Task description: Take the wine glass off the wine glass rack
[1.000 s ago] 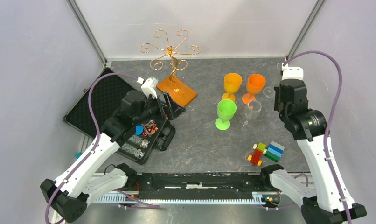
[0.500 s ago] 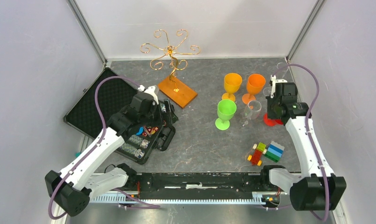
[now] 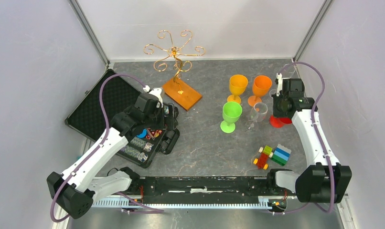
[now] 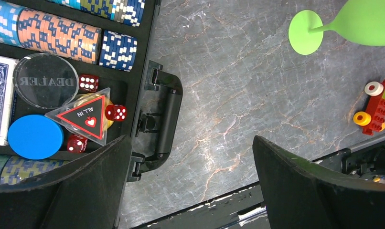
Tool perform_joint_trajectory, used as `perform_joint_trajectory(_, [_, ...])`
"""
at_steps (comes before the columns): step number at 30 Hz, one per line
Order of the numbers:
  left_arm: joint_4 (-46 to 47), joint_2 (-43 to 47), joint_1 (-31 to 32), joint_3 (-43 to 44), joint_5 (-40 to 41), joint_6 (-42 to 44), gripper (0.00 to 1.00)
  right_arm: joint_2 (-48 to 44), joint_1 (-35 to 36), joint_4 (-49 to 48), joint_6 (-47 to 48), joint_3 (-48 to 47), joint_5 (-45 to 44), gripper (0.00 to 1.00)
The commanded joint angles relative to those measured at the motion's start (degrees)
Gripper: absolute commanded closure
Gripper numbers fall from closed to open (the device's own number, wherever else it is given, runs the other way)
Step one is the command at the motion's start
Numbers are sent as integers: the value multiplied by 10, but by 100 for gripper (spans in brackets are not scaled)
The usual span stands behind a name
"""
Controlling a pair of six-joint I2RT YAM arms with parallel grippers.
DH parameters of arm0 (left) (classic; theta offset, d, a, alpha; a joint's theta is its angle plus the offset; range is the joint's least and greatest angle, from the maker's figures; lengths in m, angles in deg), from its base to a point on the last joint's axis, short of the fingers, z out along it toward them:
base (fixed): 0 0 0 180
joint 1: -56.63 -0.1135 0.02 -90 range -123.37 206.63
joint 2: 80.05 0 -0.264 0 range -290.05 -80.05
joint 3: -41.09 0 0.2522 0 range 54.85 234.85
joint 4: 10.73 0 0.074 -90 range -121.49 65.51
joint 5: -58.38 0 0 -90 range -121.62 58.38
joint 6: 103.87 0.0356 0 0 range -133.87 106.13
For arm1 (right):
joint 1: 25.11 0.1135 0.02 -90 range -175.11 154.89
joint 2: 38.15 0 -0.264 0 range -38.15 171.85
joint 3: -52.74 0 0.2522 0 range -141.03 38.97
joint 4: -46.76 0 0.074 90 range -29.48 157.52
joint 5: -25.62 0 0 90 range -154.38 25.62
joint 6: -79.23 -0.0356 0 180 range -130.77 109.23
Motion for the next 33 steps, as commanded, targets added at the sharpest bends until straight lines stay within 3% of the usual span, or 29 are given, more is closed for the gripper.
perform_joint_trajectory(1, [8,16,-3,-2,-6,43,0,9,-3,16,6,-32,0,94])
perform_joint_trajectory(13, [19,21,-3,-5,-64,57,0,42,-4,27,6,-75,-43,69])
perform_joint_trajectory(20, [6,34,-3,18,-16,45,0,47,-3,20,4,-133,-45,62])
perform_joint_trajectory(28, [-7,84,-3,59,-27,27,0,-58,-3,-8,-8,-125,-36,51])
perform_joint_trajectory(33, [-19,107,-3,73,-41,32,0,-198,-3,-52,-16,-61,-32,35])
